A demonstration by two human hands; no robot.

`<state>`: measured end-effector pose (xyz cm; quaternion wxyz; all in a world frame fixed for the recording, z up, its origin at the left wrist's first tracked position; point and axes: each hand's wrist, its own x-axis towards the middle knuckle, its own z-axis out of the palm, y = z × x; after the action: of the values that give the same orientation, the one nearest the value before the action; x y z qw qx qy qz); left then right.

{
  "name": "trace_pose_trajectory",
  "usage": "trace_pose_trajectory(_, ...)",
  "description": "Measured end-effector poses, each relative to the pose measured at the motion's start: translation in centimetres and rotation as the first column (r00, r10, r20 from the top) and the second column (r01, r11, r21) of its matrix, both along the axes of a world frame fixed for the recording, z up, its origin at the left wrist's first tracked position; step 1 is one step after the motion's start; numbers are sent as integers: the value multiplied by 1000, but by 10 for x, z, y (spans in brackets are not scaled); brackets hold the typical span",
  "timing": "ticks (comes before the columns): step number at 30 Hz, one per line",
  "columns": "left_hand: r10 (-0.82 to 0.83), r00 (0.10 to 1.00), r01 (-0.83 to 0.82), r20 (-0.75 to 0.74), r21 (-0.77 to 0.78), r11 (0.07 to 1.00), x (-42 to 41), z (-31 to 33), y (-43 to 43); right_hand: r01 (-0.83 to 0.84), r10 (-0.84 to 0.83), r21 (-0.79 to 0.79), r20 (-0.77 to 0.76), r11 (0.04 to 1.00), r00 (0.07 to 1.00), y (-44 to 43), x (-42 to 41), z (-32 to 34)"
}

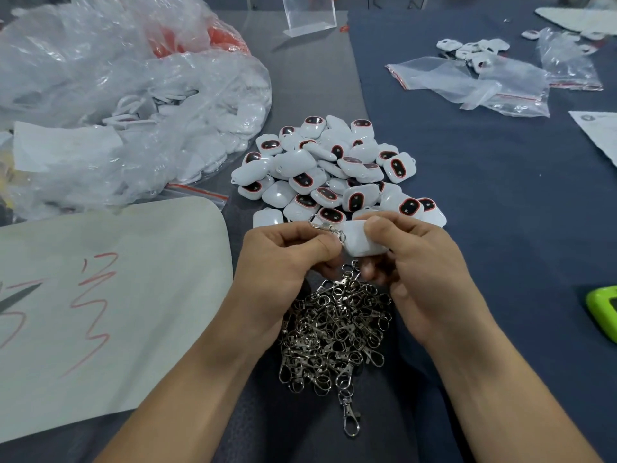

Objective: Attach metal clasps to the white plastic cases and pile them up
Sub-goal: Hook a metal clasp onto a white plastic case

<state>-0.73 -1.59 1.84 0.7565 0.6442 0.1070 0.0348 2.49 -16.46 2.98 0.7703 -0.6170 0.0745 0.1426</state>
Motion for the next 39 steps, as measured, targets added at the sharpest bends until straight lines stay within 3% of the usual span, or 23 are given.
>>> trace_pose_trajectory(5, -12, 999, 10, 48, 41, 999, 1, 3, -2, 17, -16, 46, -16, 999, 1000, -3, -1, 4)
trace_pose_trajectory(10, 123, 992, -124, 23, 61, 990, 1, 2, -4, -4, 2, 52, 42, 999, 999, 1, -5, 5)
trace_pose_trajectory(15, 136, 990, -142, 49, 143, 980, 2, -1, -3, -74, 72, 97, 21, 993, 997, 0, -6, 6)
trace_pose_trajectory(19, 71, 984, -120, 163, 314, 942, 2, -2, 2, -31, 30, 116, 11, 993, 999, -1, -6, 6)
trace_pose_trajectory(23, 6, 957, -167, 290, 535, 828, 0, -5, 8, 15, -19, 92, 43, 996, 999, 2, -7, 4)
trace_pose_trajectory(28, 43, 973, -130, 228, 386, 913, 1, -6, 3, 20, -21, 93, 2, 995, 1000, 0, -5, 5)
trace_pose_trajectory(33, -44, 989, 18, 144, 180, 984, 1, -4, 3, 18, -12, 82, -68, 996, 998, -2, -2, 2)
trace_pose_trajectory(39, 31, 990, -43, 140, 80, 996, 3, -1, 6, 29, -29, 27, -13, 999, 999, -9, 2, -1)
